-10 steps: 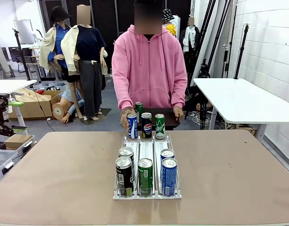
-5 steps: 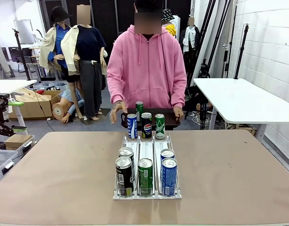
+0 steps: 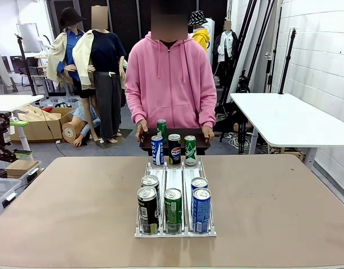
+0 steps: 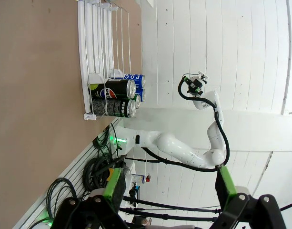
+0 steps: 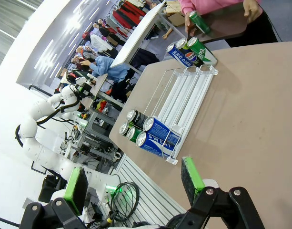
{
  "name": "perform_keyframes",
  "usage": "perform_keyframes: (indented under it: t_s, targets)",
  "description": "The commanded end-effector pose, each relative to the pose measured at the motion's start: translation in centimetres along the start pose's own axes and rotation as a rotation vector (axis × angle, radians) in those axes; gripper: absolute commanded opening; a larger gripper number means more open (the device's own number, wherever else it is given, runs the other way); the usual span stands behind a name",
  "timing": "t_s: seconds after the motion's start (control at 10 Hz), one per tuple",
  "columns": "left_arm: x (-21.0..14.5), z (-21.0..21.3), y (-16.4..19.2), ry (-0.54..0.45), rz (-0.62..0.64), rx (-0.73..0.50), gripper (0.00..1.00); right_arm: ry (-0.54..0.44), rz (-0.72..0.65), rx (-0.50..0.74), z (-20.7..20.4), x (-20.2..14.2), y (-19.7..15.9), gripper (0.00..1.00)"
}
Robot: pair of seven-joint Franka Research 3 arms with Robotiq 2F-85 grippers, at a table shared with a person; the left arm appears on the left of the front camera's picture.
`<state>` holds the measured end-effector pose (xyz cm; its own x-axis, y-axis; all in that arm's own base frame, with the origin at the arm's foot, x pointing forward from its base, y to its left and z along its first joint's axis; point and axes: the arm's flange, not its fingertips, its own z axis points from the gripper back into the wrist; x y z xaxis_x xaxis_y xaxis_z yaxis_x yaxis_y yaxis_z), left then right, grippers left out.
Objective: Retrieve and hand over the desired beverage to the person.
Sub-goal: Pick up another can of the same type that the person held from the Automatic Can Dispenser.
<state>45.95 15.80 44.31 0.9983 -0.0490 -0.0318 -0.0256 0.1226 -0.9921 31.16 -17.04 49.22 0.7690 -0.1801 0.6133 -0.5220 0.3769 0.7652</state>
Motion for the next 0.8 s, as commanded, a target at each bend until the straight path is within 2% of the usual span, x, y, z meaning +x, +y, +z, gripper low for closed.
perform_keyframes:
  t_s: [0.0, 0.5, 0.7]
  targets:
    - [0.0, 0.0, 0.0, -0.014, 0.005, 0.000, 1.00, -0.003, 0.014, 0.009, 0.0, 0.0, 0.0, 1.00]
    - [0.0, 0.0, 0.0, -0.014, 0.005, 0.000, 1.00, 0.022, 0.009, -0.008, -0.7, 0.3, 0.4, 1.00]
    - [0.0, 0.0, 0.0, -0.014, 0.005, 0.000, 1.00, 0.079, 0.019, -0.031, -2.5, 0.4, 1.9, 1.00]
